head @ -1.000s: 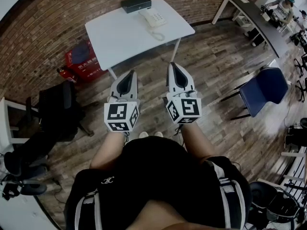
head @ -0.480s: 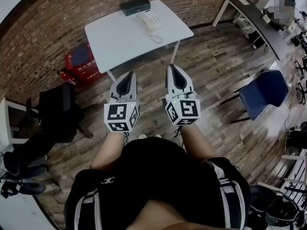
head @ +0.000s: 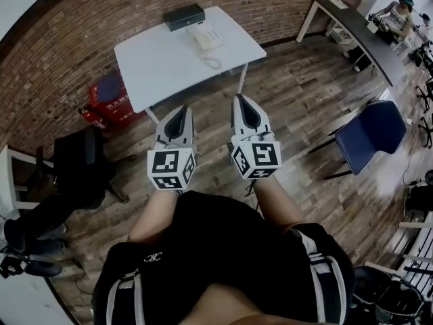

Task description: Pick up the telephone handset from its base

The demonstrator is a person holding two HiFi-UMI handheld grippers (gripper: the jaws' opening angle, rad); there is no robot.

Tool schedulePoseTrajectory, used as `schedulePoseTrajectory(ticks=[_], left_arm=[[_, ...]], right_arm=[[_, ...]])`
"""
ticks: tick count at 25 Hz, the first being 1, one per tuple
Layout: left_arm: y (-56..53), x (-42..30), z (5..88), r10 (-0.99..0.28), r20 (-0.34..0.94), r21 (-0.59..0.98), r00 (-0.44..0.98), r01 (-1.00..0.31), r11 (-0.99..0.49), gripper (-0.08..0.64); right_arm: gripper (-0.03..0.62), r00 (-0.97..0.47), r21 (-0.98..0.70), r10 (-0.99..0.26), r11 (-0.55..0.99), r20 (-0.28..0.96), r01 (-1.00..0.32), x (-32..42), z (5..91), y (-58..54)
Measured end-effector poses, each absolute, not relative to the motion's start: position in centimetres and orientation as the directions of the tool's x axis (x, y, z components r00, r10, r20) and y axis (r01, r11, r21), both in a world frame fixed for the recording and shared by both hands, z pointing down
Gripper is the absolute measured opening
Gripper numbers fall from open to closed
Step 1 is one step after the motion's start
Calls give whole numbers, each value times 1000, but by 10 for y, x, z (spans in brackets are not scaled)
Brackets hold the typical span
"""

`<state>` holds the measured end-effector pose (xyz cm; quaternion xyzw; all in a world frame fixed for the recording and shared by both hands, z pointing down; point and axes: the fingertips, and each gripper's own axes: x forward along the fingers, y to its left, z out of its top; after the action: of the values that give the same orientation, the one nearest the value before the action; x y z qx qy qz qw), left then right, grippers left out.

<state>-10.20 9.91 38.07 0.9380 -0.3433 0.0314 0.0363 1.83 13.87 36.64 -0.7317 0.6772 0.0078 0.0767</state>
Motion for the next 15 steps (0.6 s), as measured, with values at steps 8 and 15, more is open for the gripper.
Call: schedulePoseTrajectory(ticks=[8, 15], left_arm=[[101, -95, 382, -663, 71, 49, 745, -666, -744, 2], [91, -83, 385, -651, 53, 44, 757, -653, -756, 2]], right_arm=[[-2, 67, -99, -990, -55, -126, -994, 34, 366, 141], [-2, 56, -94, -989, -43, -138, -995, 38, 369, 132]])
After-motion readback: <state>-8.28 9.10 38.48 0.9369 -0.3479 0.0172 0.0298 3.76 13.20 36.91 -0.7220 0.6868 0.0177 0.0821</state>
